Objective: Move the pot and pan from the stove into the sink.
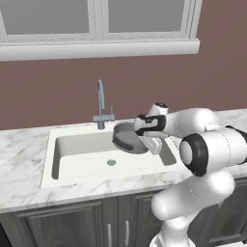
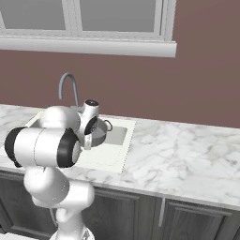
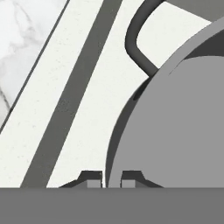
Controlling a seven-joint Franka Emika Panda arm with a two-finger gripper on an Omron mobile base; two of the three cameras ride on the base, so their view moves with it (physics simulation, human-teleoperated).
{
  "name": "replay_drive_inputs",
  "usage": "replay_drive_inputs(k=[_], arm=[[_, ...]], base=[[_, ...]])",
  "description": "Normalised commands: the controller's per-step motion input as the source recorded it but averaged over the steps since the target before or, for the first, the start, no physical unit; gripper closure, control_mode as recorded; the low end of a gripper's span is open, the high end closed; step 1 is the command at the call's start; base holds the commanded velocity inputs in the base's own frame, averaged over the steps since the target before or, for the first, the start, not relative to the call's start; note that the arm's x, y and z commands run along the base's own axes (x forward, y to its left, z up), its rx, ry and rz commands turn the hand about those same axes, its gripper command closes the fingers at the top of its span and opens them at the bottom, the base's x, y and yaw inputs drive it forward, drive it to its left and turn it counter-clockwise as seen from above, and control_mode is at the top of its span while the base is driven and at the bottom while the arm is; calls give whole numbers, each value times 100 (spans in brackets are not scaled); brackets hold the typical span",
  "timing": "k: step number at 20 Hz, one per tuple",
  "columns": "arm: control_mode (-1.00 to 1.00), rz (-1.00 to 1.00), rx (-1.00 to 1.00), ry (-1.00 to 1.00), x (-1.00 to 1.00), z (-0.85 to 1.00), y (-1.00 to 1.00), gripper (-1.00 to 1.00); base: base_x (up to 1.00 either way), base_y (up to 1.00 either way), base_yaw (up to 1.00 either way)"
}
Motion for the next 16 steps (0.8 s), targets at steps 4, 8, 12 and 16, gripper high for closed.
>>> replay_drive_inputs(k=[4, 8, 12, 16], arm=[[-100, 5, 0, 12, 55, -28, 0, 100], [-100, 9, 0, 11, 41, -39, 0, 100], [-100, 8, 0, 6, 36, -39, 0, 100], [-100, 8, 0, 0, 32, -39, -3, 100]], base=[[0, 0, 0], [0, 0, 0], [0, 0, 0], [0, 0, 0]])
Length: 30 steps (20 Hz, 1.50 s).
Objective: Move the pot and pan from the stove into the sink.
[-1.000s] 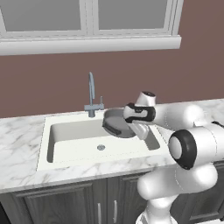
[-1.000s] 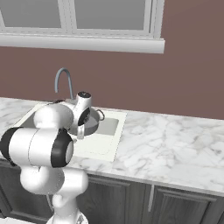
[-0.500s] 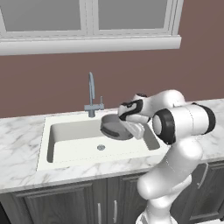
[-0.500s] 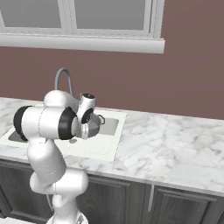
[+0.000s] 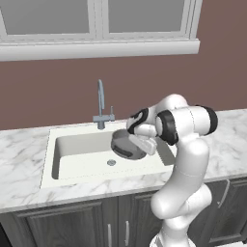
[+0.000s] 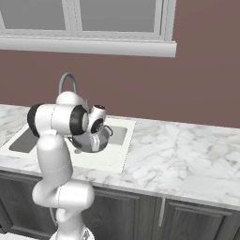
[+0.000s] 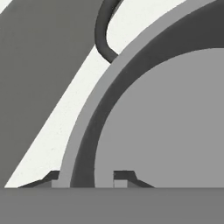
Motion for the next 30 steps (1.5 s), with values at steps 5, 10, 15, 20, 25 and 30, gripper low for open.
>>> replay_drive_inputs(k=[5, 10, 15, 20, 25, 30], arm=[[-100, 9, 0, -4, 31, -43, -2, 100], [-100, 10, 0, 0, 13, -34, -4, 100], [-100, 4, 0, 1, 6, -7, -2, -100], [-100, 0, 6, 1, 4, 41, -2, -100], [-100, 0, 7, 0, -5, 78, -10, -100], [-100, 0, 5, 2, -40, 71, -31, -100]], base=[[0, 0, 0], [0, 0, 0], [0, 0, 0], [0, 0, 0], [0, 0, 0], [0, 0, 0]])
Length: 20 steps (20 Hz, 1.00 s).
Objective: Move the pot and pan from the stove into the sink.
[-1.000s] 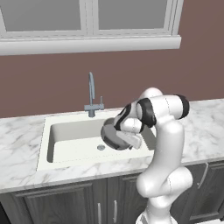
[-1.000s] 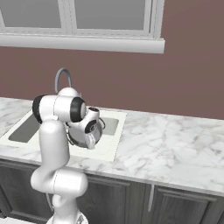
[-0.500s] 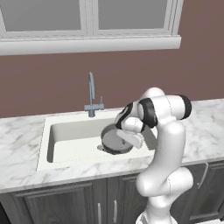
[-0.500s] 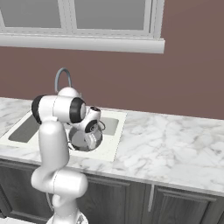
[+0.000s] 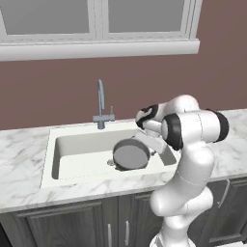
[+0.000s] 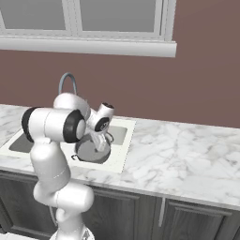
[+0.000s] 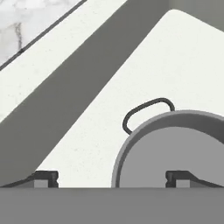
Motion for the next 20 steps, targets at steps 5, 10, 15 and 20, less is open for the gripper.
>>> replay_drive_inputs(k=[5, 10, 15, 20], arm=[[-100, 0, 2, 0, -59, 62, -33, -100], [-100, 0, 1, 1, -60, 77, -16, -100], [-100, 6, 0, 0, -54, 87, 0, -100], [-100, 8, 0, 0, -73, 74, 0, -100]], base=[[0, 0, 0], [0, 0, 0], [0, 0, 0], [0, 0, 0]])
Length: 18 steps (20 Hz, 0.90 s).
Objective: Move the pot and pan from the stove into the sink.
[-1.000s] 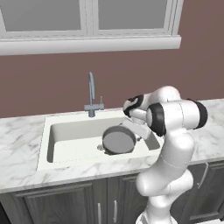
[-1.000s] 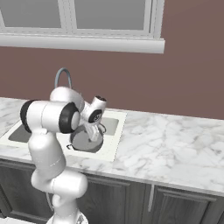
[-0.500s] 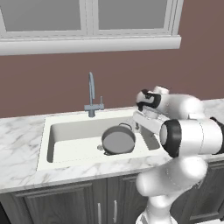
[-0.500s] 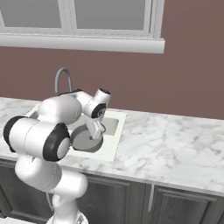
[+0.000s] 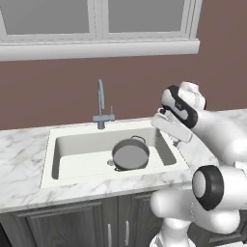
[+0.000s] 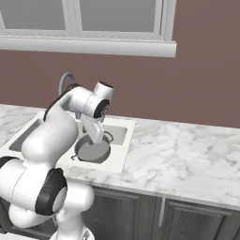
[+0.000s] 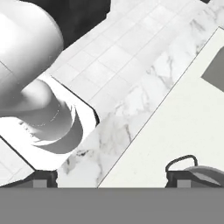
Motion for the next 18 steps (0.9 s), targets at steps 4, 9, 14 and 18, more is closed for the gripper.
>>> replay_drive_inputs(k=[4, 9, 14, 18], arm=[[-100, 10, -2, -2, -91, 54, -2, -100], [-100, 12, -2, -6, -98, 45, -1, -100], [-100, 14, -5, -10, -84, 38, 3, -100], [-100, 12, -6, -32, -57, 13, 6, -100]], base=[[0, 0, 0], [0, 0, 0], [0, 0, 0], [0, 0, 0]])
